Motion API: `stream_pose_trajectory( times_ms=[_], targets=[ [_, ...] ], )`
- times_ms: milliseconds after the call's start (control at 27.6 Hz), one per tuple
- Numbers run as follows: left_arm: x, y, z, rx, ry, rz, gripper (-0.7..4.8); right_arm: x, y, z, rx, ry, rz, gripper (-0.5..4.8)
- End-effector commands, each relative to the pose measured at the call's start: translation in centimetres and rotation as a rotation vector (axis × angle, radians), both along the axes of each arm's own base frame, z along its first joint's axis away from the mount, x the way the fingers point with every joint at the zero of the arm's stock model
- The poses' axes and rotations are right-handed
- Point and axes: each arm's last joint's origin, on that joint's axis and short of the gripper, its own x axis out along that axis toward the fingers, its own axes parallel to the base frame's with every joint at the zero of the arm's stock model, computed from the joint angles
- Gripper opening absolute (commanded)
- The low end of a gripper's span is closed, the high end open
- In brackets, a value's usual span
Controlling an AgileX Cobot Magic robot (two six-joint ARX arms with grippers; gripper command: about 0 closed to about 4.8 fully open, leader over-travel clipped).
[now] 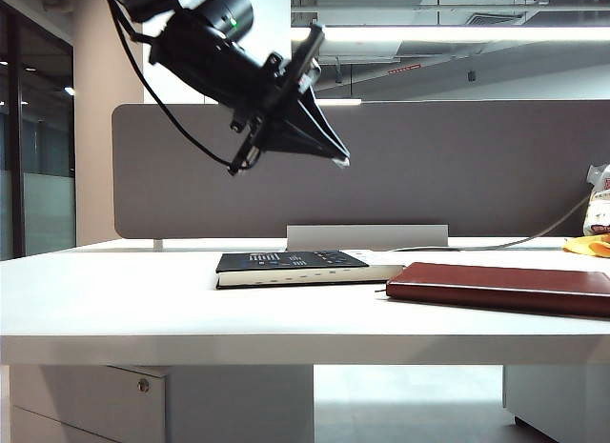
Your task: Pick up the red book and place it on top of the black book.
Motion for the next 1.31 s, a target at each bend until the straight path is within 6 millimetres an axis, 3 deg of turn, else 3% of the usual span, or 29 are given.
stream_pose_trajectory(
  times_ms=[36,508,906,1305],
  targets=[
    [1.1,-0.6,0.1,0.001,0.012,-0.009,-0.06,0.0,0.0,0.2,-0.026,-0.011,0.012,-0.01],
    [4.3,-4.0,-0.5,0.008,0.028,-0.035,-0.06,0.0,0.1,-0.1,-0.027,0.011,0.031,-0.01],
    [5.4,-6.6,-4.7,0.028,0.129,-0.035,-0.06,0.0,0.1,-0.1,-0.027,0.014,0.031,-0.01],
    [5.6,-9.5,-6.3,0.025,0.162,-0.051,-0.06,-0.1,0.2,-0.1,-0.022,0.013,0.063,-0.01]
  ],
)
